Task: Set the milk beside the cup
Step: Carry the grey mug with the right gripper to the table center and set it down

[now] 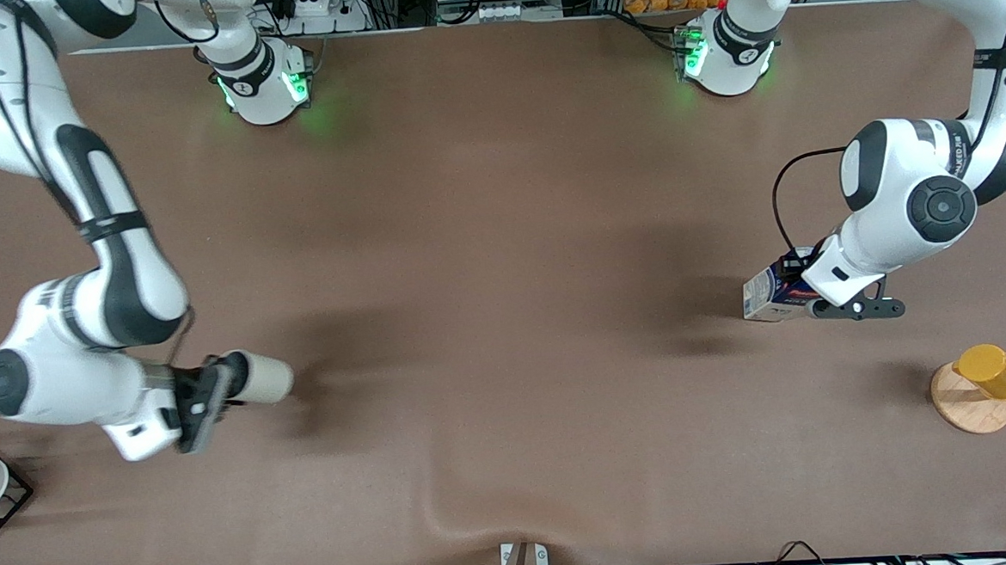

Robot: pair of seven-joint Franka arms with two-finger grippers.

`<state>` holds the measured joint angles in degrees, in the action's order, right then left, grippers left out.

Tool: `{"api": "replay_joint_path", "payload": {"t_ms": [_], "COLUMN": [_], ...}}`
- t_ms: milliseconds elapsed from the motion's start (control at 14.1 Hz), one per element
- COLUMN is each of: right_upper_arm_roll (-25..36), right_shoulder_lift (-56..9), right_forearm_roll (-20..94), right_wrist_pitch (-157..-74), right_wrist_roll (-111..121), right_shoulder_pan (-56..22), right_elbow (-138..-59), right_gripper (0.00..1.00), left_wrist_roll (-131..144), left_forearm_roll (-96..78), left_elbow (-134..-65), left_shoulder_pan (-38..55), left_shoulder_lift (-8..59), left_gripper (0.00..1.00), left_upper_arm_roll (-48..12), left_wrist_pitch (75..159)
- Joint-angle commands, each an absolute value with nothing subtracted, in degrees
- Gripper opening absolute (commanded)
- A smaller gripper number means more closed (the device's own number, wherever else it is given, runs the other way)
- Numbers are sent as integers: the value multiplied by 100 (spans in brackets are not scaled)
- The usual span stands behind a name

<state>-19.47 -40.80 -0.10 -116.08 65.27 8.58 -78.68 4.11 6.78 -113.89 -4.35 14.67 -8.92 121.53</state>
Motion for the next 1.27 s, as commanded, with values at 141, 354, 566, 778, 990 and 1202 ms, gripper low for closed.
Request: {"api": "replay_joint_path", "payload": {"t_ms": [141,354,566,778,990,1202], "right_upper_arm_roll": [-1863,-1846,-1828,-1802,-1478,-1459], "right_shoulder_lift": [-4087,-4078,-4104,-4227,-4350,-4552], "right_forearm_roll": [-53,-70,-193,-465,-964,-1563], "right_wrist_pitch": [-11804,-11848,-11917,-12304,-12427,-12761], "right_wrist_roll": [3454,1483,223,-446,-414,-246], "right_shoulder_pan": [-560,-1185,-1686,-2099,-2600,-2970], "right_elbow": [-7822,-7822,-7814,-7822,-7814,-7822], "right_gripper": [0,0,0,0,0,0], "left_wrist_roll": [308,264,272,255,264,281], "left_forearm_roll": [817,817,817,817,809,800], "left_elbow": [-10672,-10135,-10037,-10037,-10028,-10028], "left_shoulder_pan": [-492,-545,-615,-624,-624,-624], "left_shoulder_lift": [1213,1230,1204,1204,1204,1239], "left_gripper": [32,32,34,34,34,34], "left_upper_arm_roll": [-888,-870,-879,-879,-879,-879], "left_wrist_pitch": [11034,10495,10345,10310,10310,10310]}}
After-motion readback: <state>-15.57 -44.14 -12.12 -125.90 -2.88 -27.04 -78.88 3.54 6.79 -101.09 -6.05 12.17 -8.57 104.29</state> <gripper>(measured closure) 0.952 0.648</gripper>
